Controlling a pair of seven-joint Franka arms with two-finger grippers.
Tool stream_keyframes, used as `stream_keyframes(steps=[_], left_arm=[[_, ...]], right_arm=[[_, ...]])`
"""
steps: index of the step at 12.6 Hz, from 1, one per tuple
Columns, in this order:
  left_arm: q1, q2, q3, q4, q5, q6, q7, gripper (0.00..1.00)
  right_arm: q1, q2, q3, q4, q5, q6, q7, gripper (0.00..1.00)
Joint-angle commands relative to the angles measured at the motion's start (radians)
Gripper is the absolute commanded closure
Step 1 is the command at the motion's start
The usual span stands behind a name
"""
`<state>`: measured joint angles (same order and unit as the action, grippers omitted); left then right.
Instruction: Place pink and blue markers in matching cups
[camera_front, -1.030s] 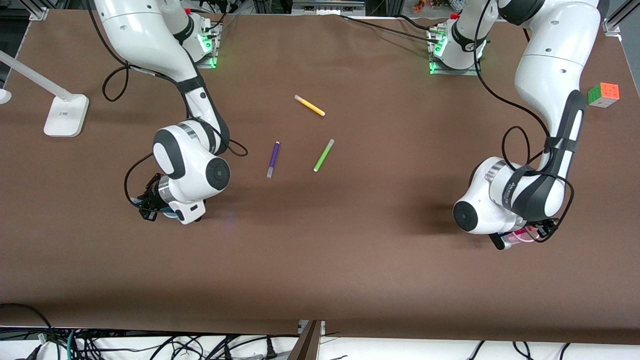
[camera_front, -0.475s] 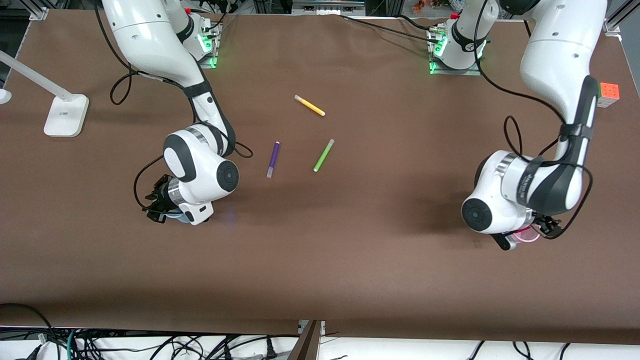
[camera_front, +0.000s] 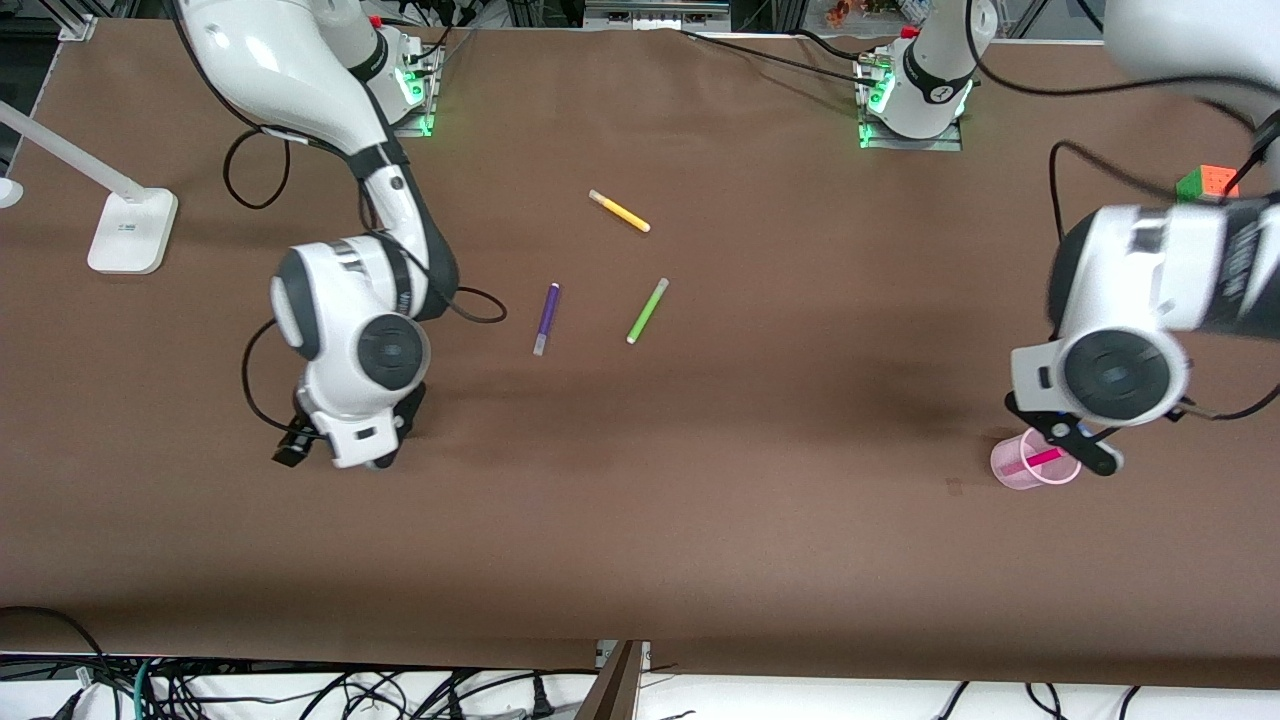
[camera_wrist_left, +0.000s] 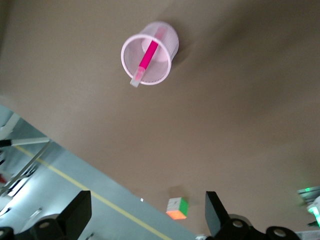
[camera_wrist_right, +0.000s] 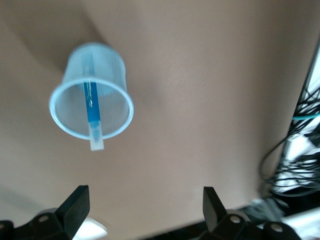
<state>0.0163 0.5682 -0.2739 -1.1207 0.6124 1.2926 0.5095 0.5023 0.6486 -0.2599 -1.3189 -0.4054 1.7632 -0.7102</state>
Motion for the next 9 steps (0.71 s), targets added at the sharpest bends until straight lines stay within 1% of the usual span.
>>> stream_keyframes(steps=[1,2,3,4,5,6,7,8,9], left_arm=[[0.013,-0.049,0.002,0.082,-0.170,-0.026,-0.101,0.00],[0.019,-0.069,0.007,0.084,-0.225,-0.024,-0.145,0.00],[0.027,-0.102,0.016,0.082,-0.276,-0.019,-0.187,0.00],[0.034,-0.157,0.042,0.059,-0.360,0.000,-0.247,0.00],[0.033,-0.213,0.088,-0.009,-0.449,0.049,-0.331,0.00],[0.024,-0.303,0.141,-0.130,-0.535,0.116,-0.415,0.00],[0.024,-0.391,0.174,-0.268,-0.598,0.202,-0.464,0.00],[0.024,-0.483,0.186,-0.404,-0.615,0.291,-0.480,0.00],[0.022,-0.554,0.188,-0.521,-0.617,0.371,-0.485,0.00]], right_arm=[[-0.007,-0.065,-0.088,0.030,0.236,-0.027,0.102,0.00],[-0.007,-0.081,-0.131,0.030,0.334,-0.056,0.153,0.00],[-0.007,-0.093,-0.172,0.032,0.414,-0.091,0.208,0.00],[-0.005,-0.110,-0.191,0.032,0.465,-0.106,0.265,0.00],[-0.005,-0.133,-0.191,0.032,0.497,-0.122,0.335,0.00],[-0.007,-0.157,-0.188,0.032,0.528,-0.152,0.432,0.00],[-0.007,-0.184,-0.180,0.030,0.555,-0.166,0.525,0.00],[-0.011,-0.211,-0.171,0.021,0.566,-0.175,0.608,0.00],[-0.036,-0.239,-0.141,0.014,0.565,-0.207,0.653,0.00]])
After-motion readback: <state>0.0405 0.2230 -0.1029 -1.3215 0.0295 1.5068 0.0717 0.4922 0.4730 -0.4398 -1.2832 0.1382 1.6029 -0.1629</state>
